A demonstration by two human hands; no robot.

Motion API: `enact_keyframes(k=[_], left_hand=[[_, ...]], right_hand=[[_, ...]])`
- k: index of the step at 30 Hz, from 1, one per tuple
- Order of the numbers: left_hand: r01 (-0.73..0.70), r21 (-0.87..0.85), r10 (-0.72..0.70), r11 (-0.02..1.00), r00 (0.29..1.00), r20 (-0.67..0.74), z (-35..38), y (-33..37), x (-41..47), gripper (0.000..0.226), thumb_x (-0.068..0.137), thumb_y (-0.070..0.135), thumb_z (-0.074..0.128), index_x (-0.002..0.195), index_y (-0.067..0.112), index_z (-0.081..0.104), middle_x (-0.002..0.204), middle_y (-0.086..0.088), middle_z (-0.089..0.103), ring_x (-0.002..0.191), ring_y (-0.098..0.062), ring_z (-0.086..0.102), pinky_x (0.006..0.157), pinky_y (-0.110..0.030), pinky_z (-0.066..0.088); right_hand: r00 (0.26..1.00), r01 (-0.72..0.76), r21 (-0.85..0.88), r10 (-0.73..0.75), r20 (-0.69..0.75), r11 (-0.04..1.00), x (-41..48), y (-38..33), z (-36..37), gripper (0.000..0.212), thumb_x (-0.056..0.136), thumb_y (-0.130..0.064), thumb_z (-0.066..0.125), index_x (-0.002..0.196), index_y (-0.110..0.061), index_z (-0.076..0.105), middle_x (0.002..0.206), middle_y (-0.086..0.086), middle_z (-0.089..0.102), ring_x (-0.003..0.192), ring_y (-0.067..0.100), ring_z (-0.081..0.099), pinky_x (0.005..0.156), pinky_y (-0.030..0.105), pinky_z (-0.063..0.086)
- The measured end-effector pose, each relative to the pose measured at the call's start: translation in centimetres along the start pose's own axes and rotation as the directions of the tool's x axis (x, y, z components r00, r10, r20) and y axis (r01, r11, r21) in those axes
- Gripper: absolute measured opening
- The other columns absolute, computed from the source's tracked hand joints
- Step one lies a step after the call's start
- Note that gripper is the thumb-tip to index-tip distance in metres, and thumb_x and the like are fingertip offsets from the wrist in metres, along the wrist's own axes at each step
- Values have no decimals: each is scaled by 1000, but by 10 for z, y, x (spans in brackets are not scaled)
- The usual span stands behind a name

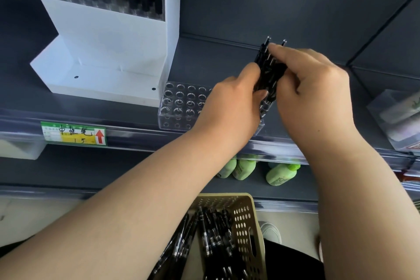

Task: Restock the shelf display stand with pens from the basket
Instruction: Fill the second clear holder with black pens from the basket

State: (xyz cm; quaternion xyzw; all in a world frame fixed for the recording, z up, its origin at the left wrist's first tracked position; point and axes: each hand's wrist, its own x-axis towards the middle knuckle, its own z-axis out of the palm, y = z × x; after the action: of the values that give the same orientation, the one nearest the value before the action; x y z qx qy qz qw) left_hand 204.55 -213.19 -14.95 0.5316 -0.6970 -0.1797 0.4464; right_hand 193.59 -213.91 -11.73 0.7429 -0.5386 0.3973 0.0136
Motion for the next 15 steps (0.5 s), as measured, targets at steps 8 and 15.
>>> enact_keyframes(k=[8,15], left_hand=[[-31,90,31,995,1000,2,4,0,-5,4,92,13,47,92,12,43,78,-10,47,66,-30,40,53,-34,26],[69,154,-73,986,997,16,-2,-17,-9,20,87,28,63,89,9,55,86,-1,53,80,-20,52,73,-29,39]], right_hand=[[1000,-10,-9,10,15,1000,4,-1,3,54,78,-9,32,121,-15,63,115,4,64,105,22,58,83,32,48],[994,45,0,-45,-95,999,4,-3,-8,43,82,-4,42,116,-15,65,112,2,66,100,21,60,79,28,46]])
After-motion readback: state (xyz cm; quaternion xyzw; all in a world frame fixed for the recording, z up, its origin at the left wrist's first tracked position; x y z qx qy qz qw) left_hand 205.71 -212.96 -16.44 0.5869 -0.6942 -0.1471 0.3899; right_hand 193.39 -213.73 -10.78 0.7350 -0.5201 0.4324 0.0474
